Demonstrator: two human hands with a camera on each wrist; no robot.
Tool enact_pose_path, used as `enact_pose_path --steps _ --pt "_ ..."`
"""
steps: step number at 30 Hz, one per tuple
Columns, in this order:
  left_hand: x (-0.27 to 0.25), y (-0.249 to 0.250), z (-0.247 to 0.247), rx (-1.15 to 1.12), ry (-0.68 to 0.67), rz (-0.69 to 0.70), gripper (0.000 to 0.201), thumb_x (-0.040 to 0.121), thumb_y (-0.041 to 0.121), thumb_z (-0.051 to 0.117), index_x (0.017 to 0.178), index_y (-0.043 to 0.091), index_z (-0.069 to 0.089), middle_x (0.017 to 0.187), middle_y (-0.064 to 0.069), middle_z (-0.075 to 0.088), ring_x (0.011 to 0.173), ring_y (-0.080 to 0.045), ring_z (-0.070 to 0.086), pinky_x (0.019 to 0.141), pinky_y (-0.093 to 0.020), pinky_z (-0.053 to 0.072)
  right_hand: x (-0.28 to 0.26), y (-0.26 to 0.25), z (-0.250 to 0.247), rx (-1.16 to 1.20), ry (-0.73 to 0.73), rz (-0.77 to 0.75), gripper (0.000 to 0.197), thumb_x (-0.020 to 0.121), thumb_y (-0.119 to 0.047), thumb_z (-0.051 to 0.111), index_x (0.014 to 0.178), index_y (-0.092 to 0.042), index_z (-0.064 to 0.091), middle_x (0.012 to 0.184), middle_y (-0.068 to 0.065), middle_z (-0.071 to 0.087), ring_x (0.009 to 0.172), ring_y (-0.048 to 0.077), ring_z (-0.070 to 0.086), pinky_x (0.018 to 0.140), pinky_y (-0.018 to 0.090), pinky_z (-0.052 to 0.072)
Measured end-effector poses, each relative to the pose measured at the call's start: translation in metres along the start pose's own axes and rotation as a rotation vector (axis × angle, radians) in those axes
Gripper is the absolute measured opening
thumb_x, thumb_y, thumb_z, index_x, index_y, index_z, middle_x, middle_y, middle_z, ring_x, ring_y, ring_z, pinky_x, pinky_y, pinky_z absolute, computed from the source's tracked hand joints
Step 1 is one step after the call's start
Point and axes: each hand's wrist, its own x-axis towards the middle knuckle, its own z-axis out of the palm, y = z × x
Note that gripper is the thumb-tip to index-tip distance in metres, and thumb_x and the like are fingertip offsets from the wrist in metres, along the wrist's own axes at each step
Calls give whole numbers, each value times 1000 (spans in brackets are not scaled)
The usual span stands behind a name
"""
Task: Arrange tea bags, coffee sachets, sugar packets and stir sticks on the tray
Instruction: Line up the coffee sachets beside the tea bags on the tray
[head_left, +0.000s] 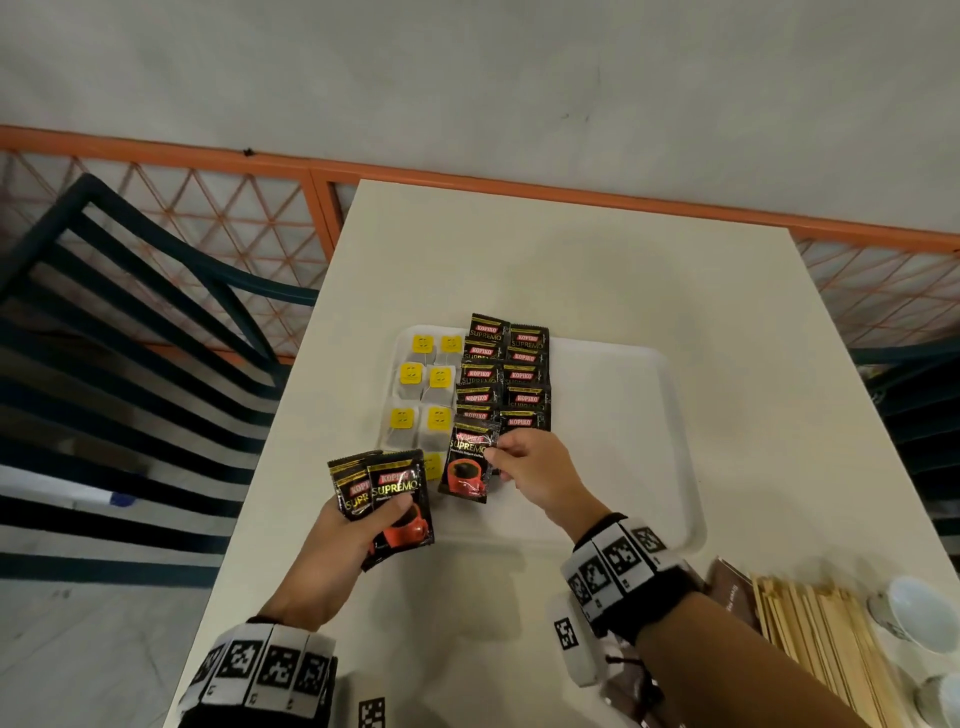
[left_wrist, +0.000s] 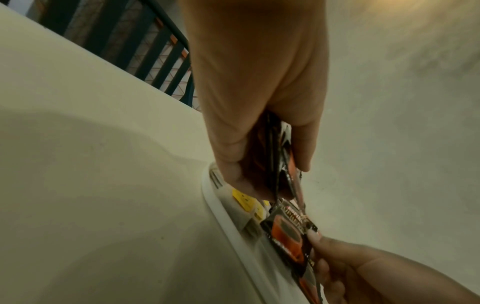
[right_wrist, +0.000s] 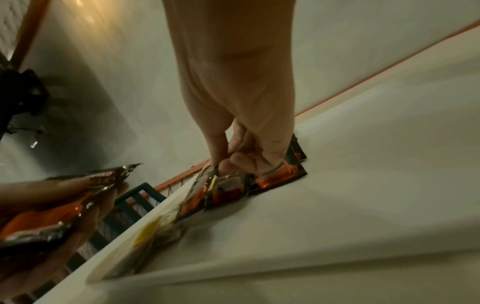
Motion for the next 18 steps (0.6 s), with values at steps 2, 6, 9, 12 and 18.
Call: enact_pose_path --steps 2,6,9,12,18 --pt "0 1 -2 -9 12 7 20 84 9 62 100 20 63 83 1 75 82 -15 71 74 -29 51 4 1 3 -50 49 -5 22 85 -18 65 102 -3 64 93 10 69 75 17 61 76 29 49" --pt "-1 1 0 -18 12 7 21 84 9 62 102 20 63 89 -2 75 86 -18 70 75 -30 52 8 2 7 -103 125 -28 21 83 -17 68 99 -3 64 89 7 66 78 15 58 71 20 47" --pt "-3 0 4 -13 8 5 22 84 9 62 102 21 62 93 -3 73 88 -18 69 74 -28 52 8 4 8 -129 165 -41 19 83 -15 67 98 -3 62 81 0 57 75 11 53 59 8 36" --pt "-4 -1 6 -19 6 -1 22 84 9 62 102 21 62 96 -4 72 90 -20 68 75 -29 52 8 6 8 -93 174 -30 19 84 -14 66 99 -4 62 88 2 60 82 14 55 63 13 41" --pt "-2 1 4 -54 9 -12 22 84 8 60 103 21 61 103 -9 70 96 -24 66 80 -33 51 8 8 1 5 161 22 21 86 -16 63 105 -5 62 91 1 61 87 16 58 78 24 45"
